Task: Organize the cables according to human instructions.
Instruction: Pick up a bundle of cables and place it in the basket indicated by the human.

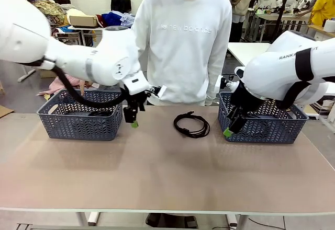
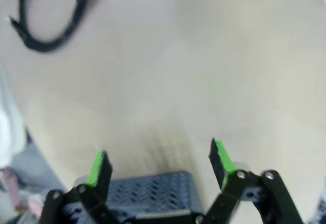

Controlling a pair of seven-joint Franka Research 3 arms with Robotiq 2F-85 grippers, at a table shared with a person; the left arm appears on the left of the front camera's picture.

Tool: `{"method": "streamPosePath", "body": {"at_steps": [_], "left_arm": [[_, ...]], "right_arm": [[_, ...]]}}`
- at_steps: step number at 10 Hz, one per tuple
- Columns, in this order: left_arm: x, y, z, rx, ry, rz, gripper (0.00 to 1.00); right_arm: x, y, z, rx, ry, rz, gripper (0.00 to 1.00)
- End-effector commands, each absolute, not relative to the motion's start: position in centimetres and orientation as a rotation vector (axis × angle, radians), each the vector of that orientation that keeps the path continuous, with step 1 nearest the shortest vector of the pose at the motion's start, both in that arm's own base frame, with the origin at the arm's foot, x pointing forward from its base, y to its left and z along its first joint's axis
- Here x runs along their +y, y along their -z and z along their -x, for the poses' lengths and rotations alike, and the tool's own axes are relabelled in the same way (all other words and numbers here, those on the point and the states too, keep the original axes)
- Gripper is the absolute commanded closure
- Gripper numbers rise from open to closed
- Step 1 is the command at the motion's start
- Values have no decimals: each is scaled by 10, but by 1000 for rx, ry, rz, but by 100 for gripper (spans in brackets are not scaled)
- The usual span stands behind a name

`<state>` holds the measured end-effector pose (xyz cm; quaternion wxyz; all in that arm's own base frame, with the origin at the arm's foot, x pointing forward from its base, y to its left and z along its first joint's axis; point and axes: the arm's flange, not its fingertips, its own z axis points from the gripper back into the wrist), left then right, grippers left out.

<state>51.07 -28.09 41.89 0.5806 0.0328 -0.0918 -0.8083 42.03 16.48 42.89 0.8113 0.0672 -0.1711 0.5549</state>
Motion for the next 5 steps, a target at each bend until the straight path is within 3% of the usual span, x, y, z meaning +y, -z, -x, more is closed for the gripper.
{"method": "streamPosePath", "body": {"at_steps": [1, 5], "left_arm": [[-303, -414, -538, -177, 1994, -98, 0], [-339, -397, -567, -130, 2070, -119, 0]], "right_arm": [[166, -429, -419, -368, -1184, -140, 0], [166, -429, -419, -368, -1184, -140, 0]]}}
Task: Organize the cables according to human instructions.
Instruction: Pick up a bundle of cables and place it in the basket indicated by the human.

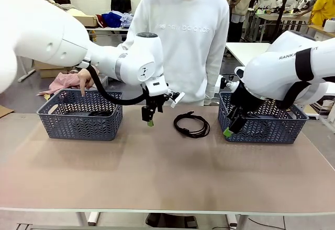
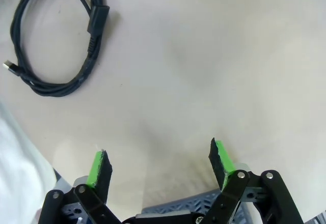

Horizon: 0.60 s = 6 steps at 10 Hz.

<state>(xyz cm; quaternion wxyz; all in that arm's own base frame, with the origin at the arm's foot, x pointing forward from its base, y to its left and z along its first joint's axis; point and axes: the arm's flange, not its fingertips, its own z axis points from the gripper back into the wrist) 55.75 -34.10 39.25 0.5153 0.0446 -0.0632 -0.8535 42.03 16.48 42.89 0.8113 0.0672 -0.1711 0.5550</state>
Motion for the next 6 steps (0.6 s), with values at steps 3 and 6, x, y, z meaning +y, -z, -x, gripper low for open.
{"method": "streamPosePath", "body": {"at_steps": [3, 6], "left_arm": [[-341, -392, -558, -152, 2051, -107, 0], [-341, -392, -558, -152, 2051, -107, 0]], "right_arm": [[166, -429, -419, -368, -1184, -140, 0], [166, -429, -419, -368, -1184, -140, 0]]}}
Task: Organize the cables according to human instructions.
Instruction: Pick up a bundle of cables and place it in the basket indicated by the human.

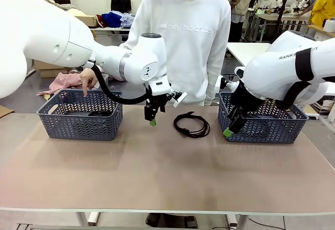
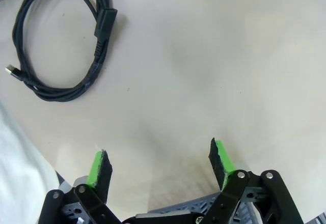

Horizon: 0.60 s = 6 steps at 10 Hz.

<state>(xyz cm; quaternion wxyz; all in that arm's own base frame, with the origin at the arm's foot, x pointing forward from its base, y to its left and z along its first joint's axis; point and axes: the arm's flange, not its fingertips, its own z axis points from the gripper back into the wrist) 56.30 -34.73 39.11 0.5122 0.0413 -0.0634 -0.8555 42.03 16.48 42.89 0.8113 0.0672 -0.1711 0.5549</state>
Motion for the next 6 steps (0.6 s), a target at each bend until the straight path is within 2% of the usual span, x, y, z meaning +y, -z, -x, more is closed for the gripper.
{"method": "streamPosePath", "body": {"at_steps": [1, 3, 6], "left_arm": [[-341, -392, -558, -152, 2051, -107, 0], [-347, -391, -563, -153, 2058, -99, 0], [-370, -372, -589, -94, 2250, -170, 0]], "right_arm": [[166, -429, -419, -368, -1184, -140, 0], [166, -429, -419, -368, -1184, -140, 0], [166, -429, -419, -368, -1184, -140, 0]]}}
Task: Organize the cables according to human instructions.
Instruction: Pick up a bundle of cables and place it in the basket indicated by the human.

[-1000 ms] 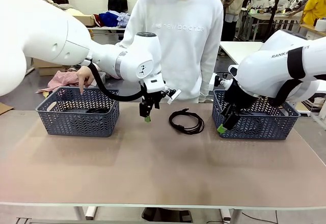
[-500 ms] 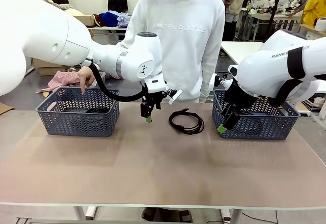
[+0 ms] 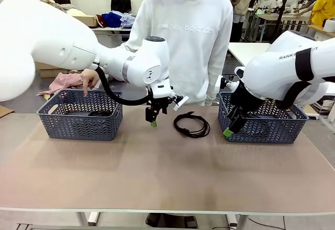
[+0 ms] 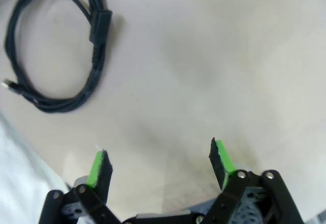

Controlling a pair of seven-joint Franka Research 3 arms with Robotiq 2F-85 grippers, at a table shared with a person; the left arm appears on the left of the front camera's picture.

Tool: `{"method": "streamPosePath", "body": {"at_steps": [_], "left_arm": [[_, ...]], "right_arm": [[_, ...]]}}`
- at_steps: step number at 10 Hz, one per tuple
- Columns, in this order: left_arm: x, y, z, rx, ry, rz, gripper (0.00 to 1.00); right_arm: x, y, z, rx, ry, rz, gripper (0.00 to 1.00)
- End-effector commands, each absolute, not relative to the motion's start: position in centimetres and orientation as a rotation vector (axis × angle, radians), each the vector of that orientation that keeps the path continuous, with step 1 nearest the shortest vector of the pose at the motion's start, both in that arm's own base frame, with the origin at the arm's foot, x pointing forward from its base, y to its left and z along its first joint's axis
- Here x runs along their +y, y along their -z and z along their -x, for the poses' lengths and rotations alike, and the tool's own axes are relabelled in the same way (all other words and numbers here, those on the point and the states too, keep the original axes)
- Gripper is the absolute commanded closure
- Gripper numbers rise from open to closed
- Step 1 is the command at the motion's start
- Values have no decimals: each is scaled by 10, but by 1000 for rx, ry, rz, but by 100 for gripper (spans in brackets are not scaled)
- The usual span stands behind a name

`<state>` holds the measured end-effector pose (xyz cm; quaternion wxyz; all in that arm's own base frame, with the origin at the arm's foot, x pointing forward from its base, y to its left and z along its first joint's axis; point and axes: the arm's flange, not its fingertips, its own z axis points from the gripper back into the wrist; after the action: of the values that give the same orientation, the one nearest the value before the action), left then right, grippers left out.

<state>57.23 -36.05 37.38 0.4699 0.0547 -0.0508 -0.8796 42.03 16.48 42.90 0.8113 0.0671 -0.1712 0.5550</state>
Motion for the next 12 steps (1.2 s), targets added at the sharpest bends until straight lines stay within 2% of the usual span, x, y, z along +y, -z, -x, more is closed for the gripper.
{"method": "streamPosePath", "body": {"at_steps": [1, 7, 12], "left_arm": [[-379, -368, -599, -77, 2320, -184, 0], [-426, -352, -625, -101, 2610, -190, 0], [-430, -338, -623, -97, 2699, -156, 0]], "right_arm": [[166, -429, -419, -368, -1184, -140, 0], [166, -429, -419, -368, -1184, -140, 0], [166, -429, -419, -368, -1184, -140, 0]]}}
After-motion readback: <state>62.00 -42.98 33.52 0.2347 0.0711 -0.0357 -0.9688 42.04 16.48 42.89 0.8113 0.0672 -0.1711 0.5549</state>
